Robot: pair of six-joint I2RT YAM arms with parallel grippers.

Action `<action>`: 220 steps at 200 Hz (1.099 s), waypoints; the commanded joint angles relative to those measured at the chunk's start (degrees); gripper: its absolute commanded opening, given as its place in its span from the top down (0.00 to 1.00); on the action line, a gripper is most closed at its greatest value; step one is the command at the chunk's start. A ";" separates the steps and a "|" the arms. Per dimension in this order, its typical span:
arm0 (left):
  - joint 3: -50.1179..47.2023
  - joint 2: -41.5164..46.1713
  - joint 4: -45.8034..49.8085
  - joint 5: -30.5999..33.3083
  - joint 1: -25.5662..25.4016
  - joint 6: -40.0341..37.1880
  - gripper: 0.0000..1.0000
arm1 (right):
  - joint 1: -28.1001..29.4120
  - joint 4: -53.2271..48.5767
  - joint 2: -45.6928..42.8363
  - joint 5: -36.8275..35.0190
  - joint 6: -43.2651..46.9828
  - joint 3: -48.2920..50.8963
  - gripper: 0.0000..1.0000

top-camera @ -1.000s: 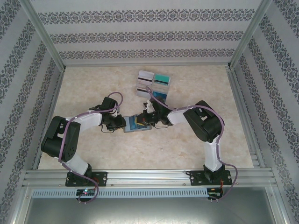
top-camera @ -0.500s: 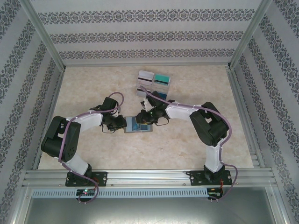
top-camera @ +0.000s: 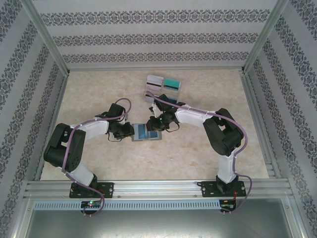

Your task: Put the credit cards into the card holder

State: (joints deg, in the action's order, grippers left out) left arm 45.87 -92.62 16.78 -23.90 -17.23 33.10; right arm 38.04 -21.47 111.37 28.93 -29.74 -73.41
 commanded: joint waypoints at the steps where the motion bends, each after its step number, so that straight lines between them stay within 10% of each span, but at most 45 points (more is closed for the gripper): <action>1: -1.44 -0.53 -0.34 -0.12 -0.74 0.55 0.80 | 0.90 -1.11 1.01 -0.47 1.08 -2.10 0.73; 220: -1.77 -1.25 -2.43 -1.36 -1.08 1.65 0.82 | 5.02 -2.68 10.48 -1.61 1.61 -10.63 0.73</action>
State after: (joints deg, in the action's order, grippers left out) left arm 45.47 -92.64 15.59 -24.34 -17.23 33.98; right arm 41.80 -23.24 119.92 26.81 -28.49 -81.78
